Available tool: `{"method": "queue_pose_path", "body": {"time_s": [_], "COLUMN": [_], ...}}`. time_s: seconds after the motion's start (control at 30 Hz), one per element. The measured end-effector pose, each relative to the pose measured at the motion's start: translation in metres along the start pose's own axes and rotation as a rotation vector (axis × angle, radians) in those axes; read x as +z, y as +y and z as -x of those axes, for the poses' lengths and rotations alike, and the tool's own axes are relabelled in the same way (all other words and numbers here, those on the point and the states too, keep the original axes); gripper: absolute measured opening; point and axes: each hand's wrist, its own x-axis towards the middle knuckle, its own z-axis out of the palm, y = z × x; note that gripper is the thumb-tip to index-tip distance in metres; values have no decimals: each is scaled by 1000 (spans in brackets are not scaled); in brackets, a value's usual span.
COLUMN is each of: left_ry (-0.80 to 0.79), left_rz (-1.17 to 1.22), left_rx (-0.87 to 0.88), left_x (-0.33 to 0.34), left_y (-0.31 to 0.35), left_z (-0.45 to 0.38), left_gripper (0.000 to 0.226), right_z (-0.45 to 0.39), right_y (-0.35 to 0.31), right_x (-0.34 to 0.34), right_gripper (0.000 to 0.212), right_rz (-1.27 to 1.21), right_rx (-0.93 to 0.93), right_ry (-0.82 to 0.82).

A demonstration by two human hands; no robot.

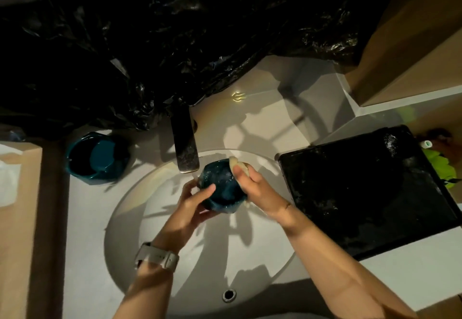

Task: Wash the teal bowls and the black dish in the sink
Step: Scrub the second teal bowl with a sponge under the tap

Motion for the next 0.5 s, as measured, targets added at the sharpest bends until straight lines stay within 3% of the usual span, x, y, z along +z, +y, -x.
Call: {"method": "queue_pose_path", "body": {"time_s": [0.07,0.13,0.3,0.37,0.5], "left_ry": [-61,-39,252,348,405], "left_rz": [-92,-220,-271,-231,-232], "left_rx": [19,81,137,140,186], "left_x": [-8,-9,-3,-4,-6], "left_y": [11,18,27,24,14], "left_z": [2,2,-9,-15,-20], "left_gripper": [49,40,25,21,42], "right_z": [-4,-7,-1,14,17], "right_y": [-3,-9,-14,-2,7], "right_x": [-3,6,46,64,88], "right_gripper": [57,57,44,40,29], "right_rz": [22,66,104,41,-256], "right_rx": [10,-10,29,48,200], "right_ry": [-165,-215,148,201,263]}}
